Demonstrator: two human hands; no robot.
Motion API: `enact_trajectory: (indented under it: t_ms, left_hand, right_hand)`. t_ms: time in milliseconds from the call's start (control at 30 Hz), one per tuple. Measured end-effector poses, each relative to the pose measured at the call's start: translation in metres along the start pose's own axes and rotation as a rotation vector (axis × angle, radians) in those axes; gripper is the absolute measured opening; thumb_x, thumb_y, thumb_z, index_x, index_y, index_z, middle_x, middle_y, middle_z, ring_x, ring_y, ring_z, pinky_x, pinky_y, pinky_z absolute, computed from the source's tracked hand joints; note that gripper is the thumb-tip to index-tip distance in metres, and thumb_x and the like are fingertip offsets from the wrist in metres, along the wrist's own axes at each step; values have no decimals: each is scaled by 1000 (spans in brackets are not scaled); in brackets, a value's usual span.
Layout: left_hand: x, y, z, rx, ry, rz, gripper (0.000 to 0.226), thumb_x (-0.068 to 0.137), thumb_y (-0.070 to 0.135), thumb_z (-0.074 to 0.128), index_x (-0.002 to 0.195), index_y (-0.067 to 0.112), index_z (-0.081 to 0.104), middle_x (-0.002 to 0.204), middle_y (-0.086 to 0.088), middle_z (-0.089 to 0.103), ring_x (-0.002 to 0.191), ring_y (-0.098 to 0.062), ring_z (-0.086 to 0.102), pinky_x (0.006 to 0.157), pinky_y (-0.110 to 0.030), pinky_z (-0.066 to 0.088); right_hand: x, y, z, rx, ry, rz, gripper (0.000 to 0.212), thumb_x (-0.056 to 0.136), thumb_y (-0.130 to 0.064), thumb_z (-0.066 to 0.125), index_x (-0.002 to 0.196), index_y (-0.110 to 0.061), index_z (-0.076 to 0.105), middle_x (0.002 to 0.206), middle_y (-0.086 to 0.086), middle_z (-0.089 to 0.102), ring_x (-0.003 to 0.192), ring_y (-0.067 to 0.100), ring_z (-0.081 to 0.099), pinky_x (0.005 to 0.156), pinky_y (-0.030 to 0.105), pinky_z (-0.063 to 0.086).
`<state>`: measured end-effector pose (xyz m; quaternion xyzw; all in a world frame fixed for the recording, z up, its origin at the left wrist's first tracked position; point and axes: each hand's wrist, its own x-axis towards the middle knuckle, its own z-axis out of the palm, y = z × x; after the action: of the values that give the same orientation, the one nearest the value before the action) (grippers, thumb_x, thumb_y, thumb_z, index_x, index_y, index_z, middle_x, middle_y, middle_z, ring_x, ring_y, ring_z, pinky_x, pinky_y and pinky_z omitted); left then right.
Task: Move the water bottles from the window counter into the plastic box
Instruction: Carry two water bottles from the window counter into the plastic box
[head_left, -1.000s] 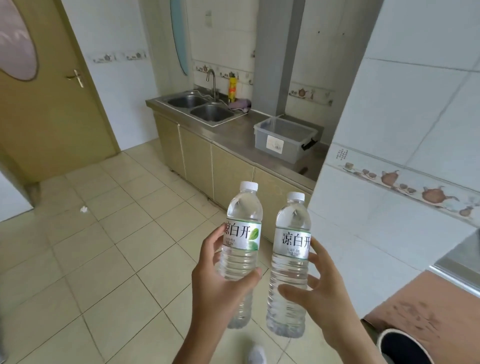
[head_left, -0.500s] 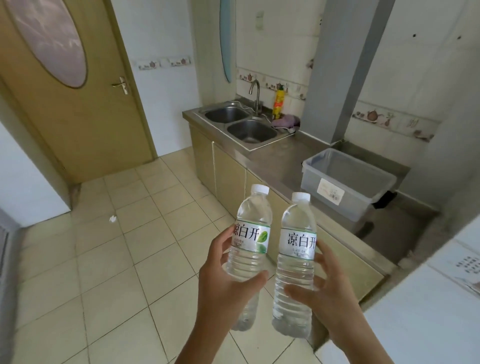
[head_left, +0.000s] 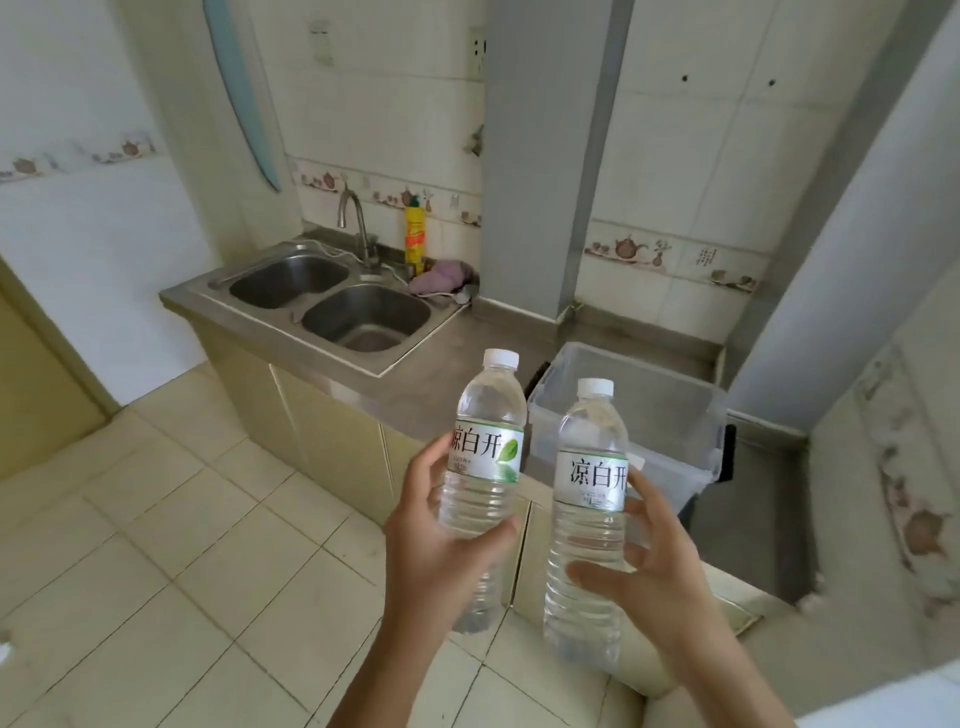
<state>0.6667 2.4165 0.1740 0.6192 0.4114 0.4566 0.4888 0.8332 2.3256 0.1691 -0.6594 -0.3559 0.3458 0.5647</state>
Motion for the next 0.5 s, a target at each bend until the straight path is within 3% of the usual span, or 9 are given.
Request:
enact_trajectory:
  t_ms: [167, 267, 333, 433, 500]
  left_hand:
    - [88, -15, 47, -47, -134, 38, 87, 58, 3, 89, 123, 43, 47, 107, 30, 66, 89, 0, 69, 72, -13, 52]
    - [133, -23, 84, -78, -192, 39, 87, 60, 3, 88, 122, 46, 46, 108, 25, 67, 92, -2, 69, 75, -15, 52]
    - [159, -29, 112, -105, -229, 17, 90, 61, 2, 88, 127, 45, 43, 110, 18, 68, 95, -5, 68, 80, -22, 54]
    - [197, -37, 154, -143, -264, -8, 97, 58, 10, 89, 137, 39, 41, 121, 13, 64, 106, -12, 66, 91, -39, 55]
    - [219, -39, 180, -134, -286, -8, 98, 56, 13, 88, 140, 37, 42, 126, 14, 62, 113, -12, 63, 96, -43, 52]
  right_hand:
    - [67, -3, -16, -18, 166, 4, 97, 58, 13, 82, 132, -36, 43, 104, -15, 64, 81, 0, 69, 59, 18, 55]
    - [112, -1, -34, -12, 245, -18, 91, 59, 14, 81, 125, -36, 44, 103, -16, 61, 77, -8, 66, 56, 10, 51]
    - [144, 3, -49, -30, 284, -41, 93, 59, 13, 81, 125, -37, 41, 104, -19, 59, 77, -13, 64, 54, 7, 49]
    - [191, 13, -72, -73, 357, -53, 101, 57, 4, 86, 134, -37, 37, 110, -23, 56, 82, -3, 66, 66, 17, 53]
    - [216, 19, -85, -88, 404, -51, 100, 57, 0, 87, 135, -36, 37, 109, -22, 56, 86, -1, 63, 67, 19, 52]
